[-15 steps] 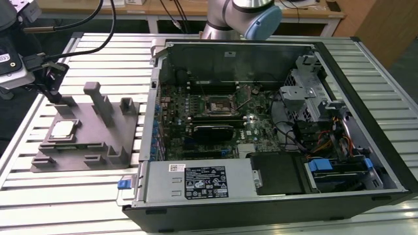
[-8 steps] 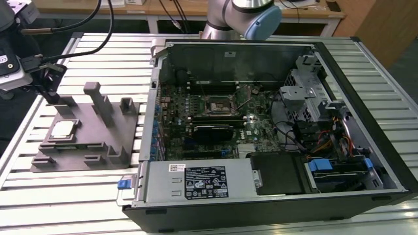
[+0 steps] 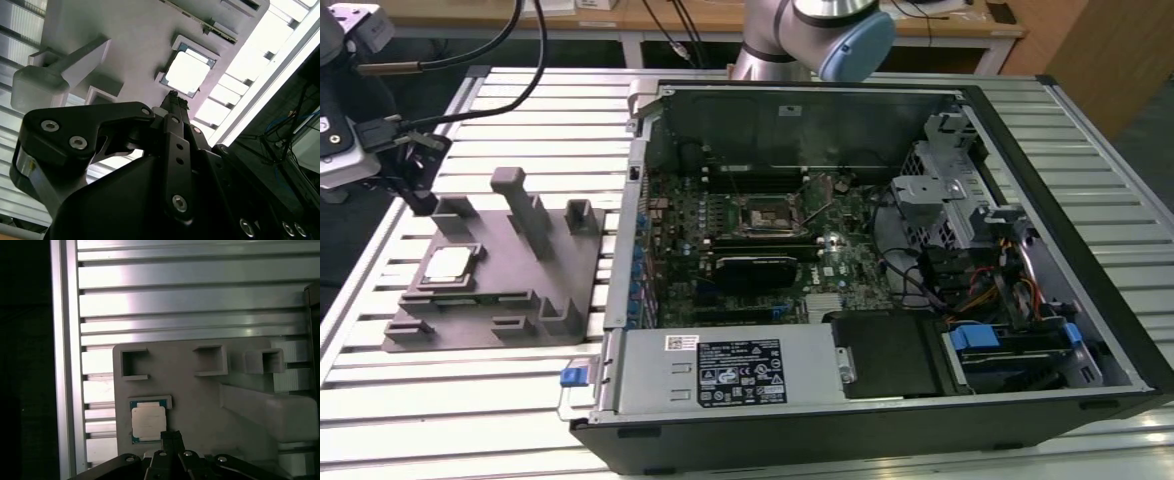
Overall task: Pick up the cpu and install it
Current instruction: 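Pick up the cpu and move it towards the insertion slot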
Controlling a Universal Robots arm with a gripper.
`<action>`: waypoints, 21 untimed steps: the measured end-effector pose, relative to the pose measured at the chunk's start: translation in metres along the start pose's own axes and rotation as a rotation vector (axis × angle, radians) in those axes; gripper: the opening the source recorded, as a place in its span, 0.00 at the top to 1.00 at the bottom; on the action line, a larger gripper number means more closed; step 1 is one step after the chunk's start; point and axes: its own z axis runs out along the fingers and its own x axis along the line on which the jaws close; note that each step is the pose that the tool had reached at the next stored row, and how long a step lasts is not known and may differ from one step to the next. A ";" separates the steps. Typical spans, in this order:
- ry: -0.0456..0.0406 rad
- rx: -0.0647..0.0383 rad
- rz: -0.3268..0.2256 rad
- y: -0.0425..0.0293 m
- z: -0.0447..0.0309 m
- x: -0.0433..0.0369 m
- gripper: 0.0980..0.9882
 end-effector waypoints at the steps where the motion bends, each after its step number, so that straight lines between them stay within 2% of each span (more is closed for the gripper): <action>1: 0.0001 0.000 0.000 -0.0001 0.0004 0.0008 0.99; 10: -0.0001 0.000 0.000 -0.0008 0.0051 0.0071 0.99; 21: 0.0002 0.000 0.000 -0.0027 0.0152 0.0098 0.99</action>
